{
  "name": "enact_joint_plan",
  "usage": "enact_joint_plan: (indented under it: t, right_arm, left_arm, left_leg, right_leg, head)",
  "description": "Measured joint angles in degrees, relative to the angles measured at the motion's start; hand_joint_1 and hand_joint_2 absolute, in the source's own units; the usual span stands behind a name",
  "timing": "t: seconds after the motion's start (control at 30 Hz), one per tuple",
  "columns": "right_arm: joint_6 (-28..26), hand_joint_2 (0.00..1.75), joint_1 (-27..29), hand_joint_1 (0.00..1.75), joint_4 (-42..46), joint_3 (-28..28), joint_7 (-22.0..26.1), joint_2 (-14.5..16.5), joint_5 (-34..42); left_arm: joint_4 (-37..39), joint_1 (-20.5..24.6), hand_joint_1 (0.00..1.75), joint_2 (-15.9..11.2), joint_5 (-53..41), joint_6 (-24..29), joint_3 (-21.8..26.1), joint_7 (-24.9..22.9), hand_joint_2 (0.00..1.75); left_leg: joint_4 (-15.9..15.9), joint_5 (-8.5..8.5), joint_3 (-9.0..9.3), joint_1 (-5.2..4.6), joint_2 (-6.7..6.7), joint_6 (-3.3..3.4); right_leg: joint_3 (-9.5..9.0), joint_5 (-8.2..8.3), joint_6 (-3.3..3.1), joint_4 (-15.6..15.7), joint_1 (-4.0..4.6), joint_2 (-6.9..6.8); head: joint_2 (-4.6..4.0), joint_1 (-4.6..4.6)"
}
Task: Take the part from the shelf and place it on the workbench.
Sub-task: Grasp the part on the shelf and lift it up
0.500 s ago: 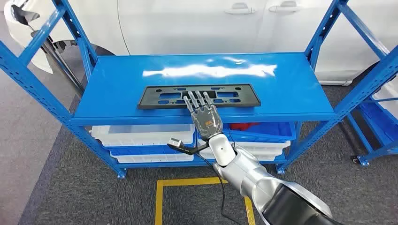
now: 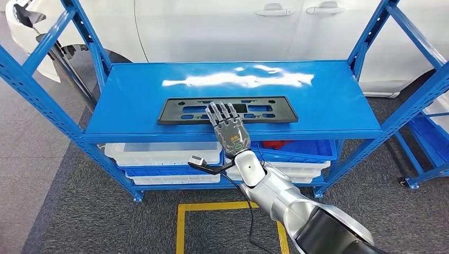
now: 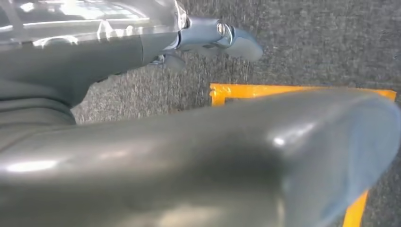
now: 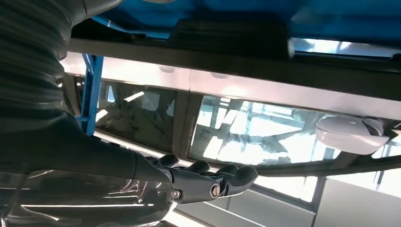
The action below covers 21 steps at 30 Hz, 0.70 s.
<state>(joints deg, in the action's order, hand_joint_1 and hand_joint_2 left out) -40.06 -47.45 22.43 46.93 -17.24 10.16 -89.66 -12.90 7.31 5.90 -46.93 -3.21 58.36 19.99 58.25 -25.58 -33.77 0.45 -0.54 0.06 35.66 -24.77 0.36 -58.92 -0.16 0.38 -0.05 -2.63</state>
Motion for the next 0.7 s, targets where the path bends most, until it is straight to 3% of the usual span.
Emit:
enact_joint_plan:
  t: [0.07, 0.13, 0.23, 0.27, 0.3, 0.33, 0.4, 0.43, 0.5, 0.6, 0.67, 0.7]
  right_arm:
    - [0.00, 1.75, -0.04, 0.00, 0.00, -0.02, 0.10, 0.13, 0.00]
    - [0.00, 1.75, -0.20, 0.00, 0.00, -0.04, 0.13, 0.36, 0.00]
    - [0.00, 1.75, -0.21, 0.00, -0.02, -0.04, 0.35, 0.77, 0.00]
    - [0.00, 1.75, -0.11, 0.00, -0.03, -0.04, 0.50, 0.83, 0.00]
    - [0.00, 1.75, -0.02, 0.00, -0.04, -0.04, 0.64, 0.91, 0.00]
    - [0.00, 1.75, 0.03, 0.00, -0.04, -0.04, 0.78, 1.02, 0.00]
    - [0.00, 1.75, -0.03, 0.00, -0.03, -0.04, 0.98, 1.31, 0.00]
    - [0.00, 1.75, -0.14, 0.00, -0.03, -0.04, 1.08, 1.46, 0.00]
    - [0.00, 1.75, -0.27, 0.00, -0.04, -0.04, 1.23, 1.68, 0.00]
    - [-0.01, 1.75, -0.35, 0.00, 0.02, -0.06, 1.33, 1.92, 0.00]
    - [-0.02, 1.75, -0.51, 0.00, 0.07, -0.08, 1.34, 2.03, 0.00]
    - [-0.02, 1.75, -0.49, 0.00, 0.05, -0.09, 1.35, 2.02, 0.00]
  left_arm:
    - [0.00, -0.01, 0.00, -0.04, 0.08, 0.02, 0.00, 0.03, 0.00]
    - [0.00, 0.00, 0.00, -0.10, 0.19, 0.01, 0.00, 0.08, 0.00]
    - [0.00, -0.15, 0.00, -0.13, 0.42, 0.01, 0.00, 0.13, 0.00]
    - [0.00, -0.27, 0.00, -0.13, 0.51, 0.01, 0.00, 0.15, 0.00]
    - [0.00, -0.39, 0.00, -0.14, 0.59, 0.02, 0.01, 0.19, 0.00]
    - [0.00, -0.49, 0.00, -0.16, 0.64, 0.04, 0.01, 0.24, 0.00]
    - [0.00, -0.61, 0.00, -0.26, 0.69, 0.07, 0.02, 0.35, 0.00]
    - [0.00, -0.61, 0.00, -0.30, 0.71, 0.08, 0.02, 0.41, 0.00]
    - [0.00, -0.62, 0.00, -0.35, 0.77, 0.09, 0.03, 0.55, 0.00]
    - [0.01, -0.90, 0.00, -0.33, 0.83, 0.10, 0.05, 0.76, 0.00]
    - [0.02, -0.92, 0.00, -0.34, 0.83, 0.09, 0.06, 0.85, 0.00]
    - [0.02, -0.87, 0.00, -0.37, 0.84, 0.09, 0.07, 0.87, 0.00]
  left_leg:
    - [-0.10, -0.18, 0.16, 0.09, 0.05, -0.59]
    - [2.00, -1.47, -0.60, 0.19, 0.13, -1.20]
    - [12.53, -5.67, -6.02, 0.32, 0.18, -1.83]
    - [15.41, -6.22, -7.78, 0.34, 0.18, -1.92]
    - [16.28, -5.62, -8.63, 0.34, 0.18, -1.92]
    - [14.85, -3.93, -8.33, 0.33, 0.18, -1.82]
    - [7.31, 0.76, -5.24, 0.28, 0.19, -1.33]
    - [3.70, 2.17, -3.58, 0.14, 0.19, -1.01]
    - [0.27, 2.53, -2.00, -0.16, 0.18, -0.39]
    - [-0.56, 2.04, -1.48, 0.00, 0.16, 0.46]
    - [-1.02, 1.90, -0.88, 0.27, 0.21, 1.08]
    - [-1.05, 1.73, -0.68, 0.23, 0.21, 1.30]
  right_leg:
    - [-0.20, 0.02, -0.61, 0.38, -0.06, 0.07]
    - [-0.78, -0.03, -1.31, 0.82, -0.29, 0.02]
    - [-1.48, -0.47, -1.95, 0.95, -0.27, -0.11]
    - [-1.68, -0.65, -2.02, 0.94, -0.21, -0.11]
    - [-1.95, -0.88, -2.02, 0.93, -0.18, -0.09]
    - [-2.31, -1.13, -1.98, 0.92, -0.16, -0.05]
    - [-3.18, -1.75, -1.76, 0.92, -0.12, 0.03]
    - [-3.44, -2.05, -1.56, 0.86, -0.03, 0.06]
    - [-3.52, -2.39, -1.01, 0.88, 0.11, 0.07]
    - [-3.59, -2.97, -0.04, 0.64, 0.15, -0.03]
    - [-1.87, -4.88, 0.45, -3.11, 0.08, -0.08]
    - [0.11, -6.33, 0.59, -6.73, -0.02, -0.09]
  head:
    - [0.01, 0.00]
    - [0.00, -0.01]
    - [-0.01, -0.01]
    - [-0.01, -0.01]
    - [-0.01, -0.01]
    - [-0.01, -0.01]
    - [-0.01, -0.01]
    - [-0.01, -0.01]
    - [-0.01, -0.01]
    - [-0.01, -0.01]
    - [-0.01, -0.01]
    - [-0.01, 0.00]
